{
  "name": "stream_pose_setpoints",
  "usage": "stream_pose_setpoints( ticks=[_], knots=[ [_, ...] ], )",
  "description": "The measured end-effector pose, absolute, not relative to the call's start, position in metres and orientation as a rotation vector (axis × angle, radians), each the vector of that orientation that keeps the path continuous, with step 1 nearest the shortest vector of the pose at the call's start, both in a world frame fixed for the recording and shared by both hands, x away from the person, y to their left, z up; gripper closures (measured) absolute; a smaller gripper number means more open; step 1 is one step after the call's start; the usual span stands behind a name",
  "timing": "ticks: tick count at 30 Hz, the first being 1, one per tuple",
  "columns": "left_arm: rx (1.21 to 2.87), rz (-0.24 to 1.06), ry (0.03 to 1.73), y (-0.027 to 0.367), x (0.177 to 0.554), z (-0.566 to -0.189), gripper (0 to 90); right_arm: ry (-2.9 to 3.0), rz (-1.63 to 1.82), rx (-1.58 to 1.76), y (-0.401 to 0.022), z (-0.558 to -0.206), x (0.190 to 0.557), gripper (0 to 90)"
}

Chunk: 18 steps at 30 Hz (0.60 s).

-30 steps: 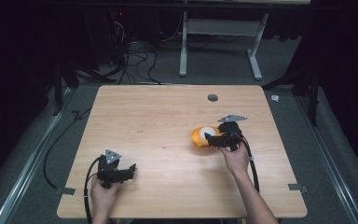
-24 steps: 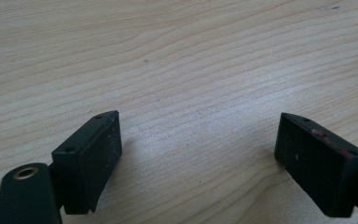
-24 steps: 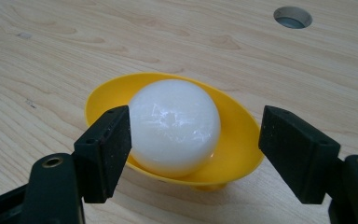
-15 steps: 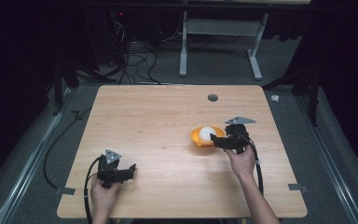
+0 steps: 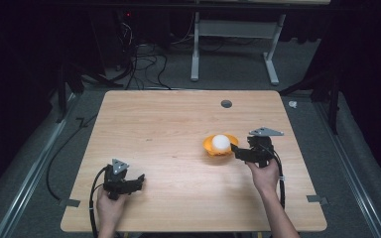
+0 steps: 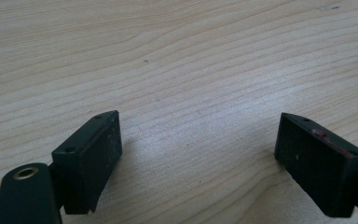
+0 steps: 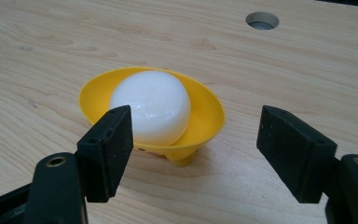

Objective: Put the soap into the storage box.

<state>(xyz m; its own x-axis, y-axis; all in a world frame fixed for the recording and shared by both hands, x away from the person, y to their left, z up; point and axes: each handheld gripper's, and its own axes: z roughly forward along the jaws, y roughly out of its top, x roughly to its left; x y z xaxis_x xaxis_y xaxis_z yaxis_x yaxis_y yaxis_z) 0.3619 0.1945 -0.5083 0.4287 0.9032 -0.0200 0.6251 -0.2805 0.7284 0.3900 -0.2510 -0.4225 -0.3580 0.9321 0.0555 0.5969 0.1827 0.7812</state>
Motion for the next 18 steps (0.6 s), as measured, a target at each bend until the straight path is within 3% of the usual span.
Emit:
stream_pose_setpoints(
  ticks=[18],
  knots=[
    [2.014,0.532,1.285,0.194,0.362,-0.508,15.1,1.992,1.044,1.449,-0.263,-0.424,0.373,28.4]
  ],
)
